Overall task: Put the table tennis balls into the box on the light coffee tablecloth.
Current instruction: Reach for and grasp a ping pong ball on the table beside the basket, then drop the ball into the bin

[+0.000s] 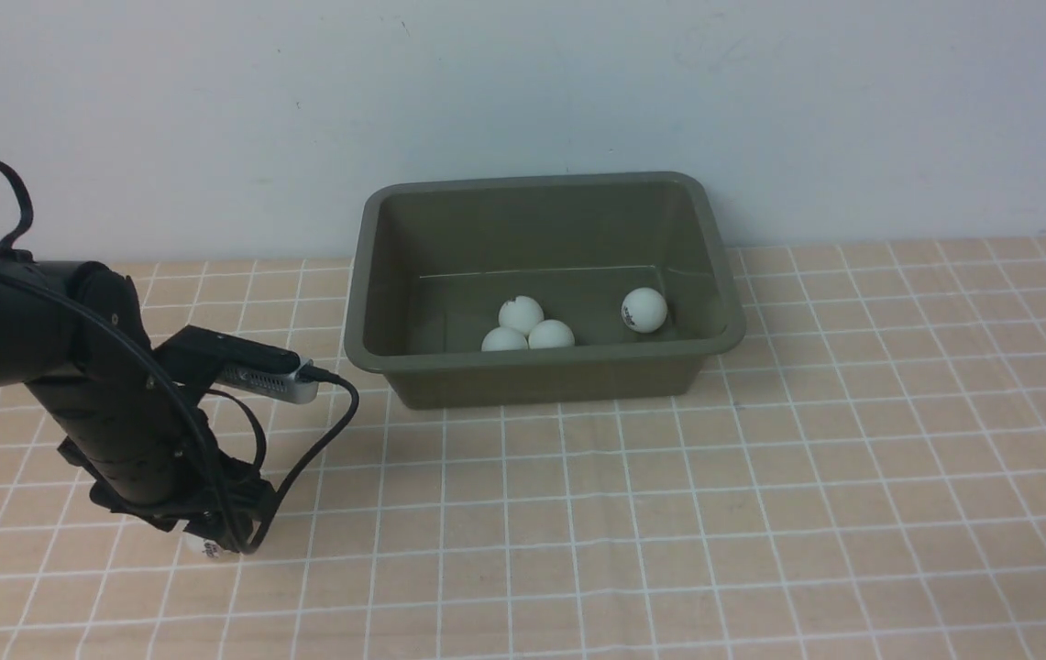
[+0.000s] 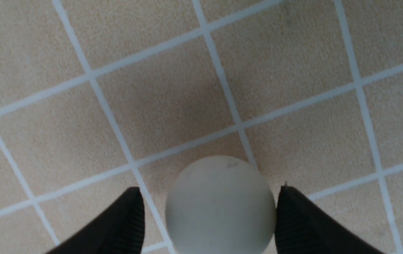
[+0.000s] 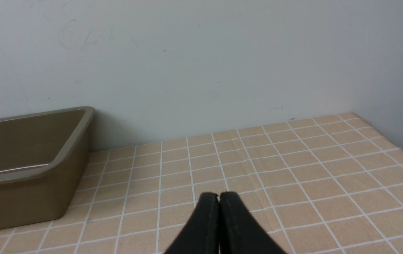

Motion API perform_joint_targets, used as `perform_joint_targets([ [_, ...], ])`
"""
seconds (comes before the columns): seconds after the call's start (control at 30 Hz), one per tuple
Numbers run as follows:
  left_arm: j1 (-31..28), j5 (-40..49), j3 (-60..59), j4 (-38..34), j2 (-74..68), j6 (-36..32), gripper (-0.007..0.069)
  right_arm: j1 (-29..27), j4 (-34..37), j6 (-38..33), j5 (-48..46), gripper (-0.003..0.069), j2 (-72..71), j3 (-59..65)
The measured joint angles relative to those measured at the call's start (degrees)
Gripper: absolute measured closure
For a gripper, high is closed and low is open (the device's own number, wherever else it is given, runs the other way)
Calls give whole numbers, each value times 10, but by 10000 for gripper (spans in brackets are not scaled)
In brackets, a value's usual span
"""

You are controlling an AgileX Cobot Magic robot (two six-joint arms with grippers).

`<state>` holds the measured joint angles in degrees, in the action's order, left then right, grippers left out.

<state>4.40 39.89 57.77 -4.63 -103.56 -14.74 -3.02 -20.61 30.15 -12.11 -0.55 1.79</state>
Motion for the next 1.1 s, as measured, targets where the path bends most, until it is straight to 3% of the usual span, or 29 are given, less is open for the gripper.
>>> perform_joint_targets([
  [0.1,0,-8,0,0,-4,0,230,0,0,0,0,671,0,0],
  [0.23,0,-11,0,-1,-7,0,304,0,0,0,0,671,0,0],
  [0.33,0,-7,1,-1,-7,0,306,0,0,0,0,671,0,0],
  [0.6,0,146,118,-4,1,0,306,0,0,0,0,671,0,0],
  [0.77,0,221,279,-98,14,-4,306,0,0,0,0,671,0,0],
  [0.93,27,167,363,-238,8,-90,306,0,0,0,0,671,0,0],
  [1.1,79,79,375,-293,-31,-185,306,0,0,0,0,671,0,0],
])
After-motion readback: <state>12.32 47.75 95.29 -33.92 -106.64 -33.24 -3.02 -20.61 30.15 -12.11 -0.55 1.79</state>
